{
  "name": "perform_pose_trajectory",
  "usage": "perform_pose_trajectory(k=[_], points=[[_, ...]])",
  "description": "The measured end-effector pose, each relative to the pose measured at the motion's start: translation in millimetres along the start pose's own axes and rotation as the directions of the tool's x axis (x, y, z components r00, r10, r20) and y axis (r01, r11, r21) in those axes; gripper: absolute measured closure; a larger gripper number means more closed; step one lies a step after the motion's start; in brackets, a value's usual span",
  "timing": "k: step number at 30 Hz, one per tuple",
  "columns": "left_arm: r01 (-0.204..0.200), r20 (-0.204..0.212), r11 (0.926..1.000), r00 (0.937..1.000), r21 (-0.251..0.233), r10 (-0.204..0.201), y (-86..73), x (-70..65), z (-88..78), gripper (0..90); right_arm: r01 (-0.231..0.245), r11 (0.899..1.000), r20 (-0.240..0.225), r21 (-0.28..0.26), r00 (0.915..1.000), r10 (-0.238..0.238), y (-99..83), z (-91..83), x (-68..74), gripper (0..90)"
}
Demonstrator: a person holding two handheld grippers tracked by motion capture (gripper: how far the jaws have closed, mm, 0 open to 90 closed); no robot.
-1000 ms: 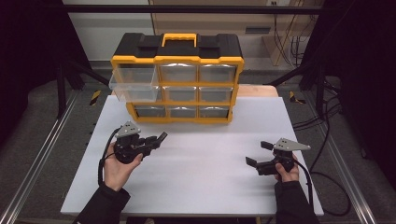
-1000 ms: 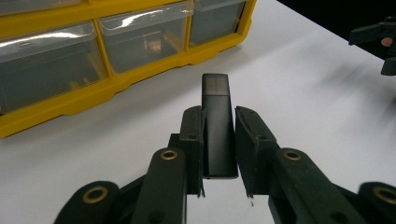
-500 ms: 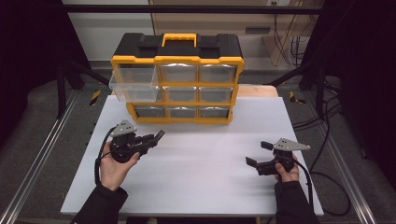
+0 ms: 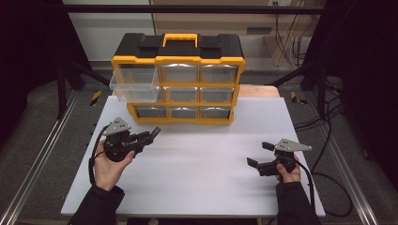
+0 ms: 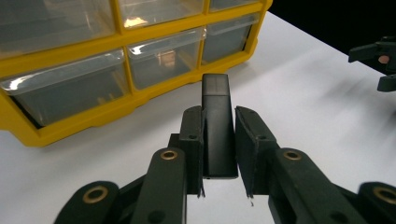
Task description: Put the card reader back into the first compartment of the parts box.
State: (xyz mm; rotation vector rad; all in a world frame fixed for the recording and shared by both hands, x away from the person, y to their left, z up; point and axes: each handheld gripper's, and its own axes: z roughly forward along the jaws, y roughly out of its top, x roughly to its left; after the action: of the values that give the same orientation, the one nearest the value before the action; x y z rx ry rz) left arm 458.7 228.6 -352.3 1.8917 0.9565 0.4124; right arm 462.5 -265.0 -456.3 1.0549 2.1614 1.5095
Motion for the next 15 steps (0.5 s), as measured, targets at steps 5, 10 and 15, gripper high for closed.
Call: perform_pose_trajectory(k=[5, 10, 15], points=[[0.001, -0.006, 0.9999, 1.0, -0.013, -0.001, 2.3, 2.1, -6.5, 72.8, -0.002, 1.0, 0.0, -0.004, 1.0, 0.002, 0.3, -0.8, 0.2, 2.2], [0.003, -0.008, 0.9998, 1.0, -0.022, -0.003, 4.3, 2.9, -11.3, 72.8, 0.002, 1.0, 0.003, -0.002, 1.0, -0.002, 0.1, -0.4, 0.0, 2.2], [0.002, -0.01, 0.9995, 1.0, -0.032, -0.003, 7.2, 4.4, -16.9, 72.7, 0.004, 1.0, 0.002, 0.008, 1.0, -0.004, -0.7, 1.4, 0.5, 2.2]])
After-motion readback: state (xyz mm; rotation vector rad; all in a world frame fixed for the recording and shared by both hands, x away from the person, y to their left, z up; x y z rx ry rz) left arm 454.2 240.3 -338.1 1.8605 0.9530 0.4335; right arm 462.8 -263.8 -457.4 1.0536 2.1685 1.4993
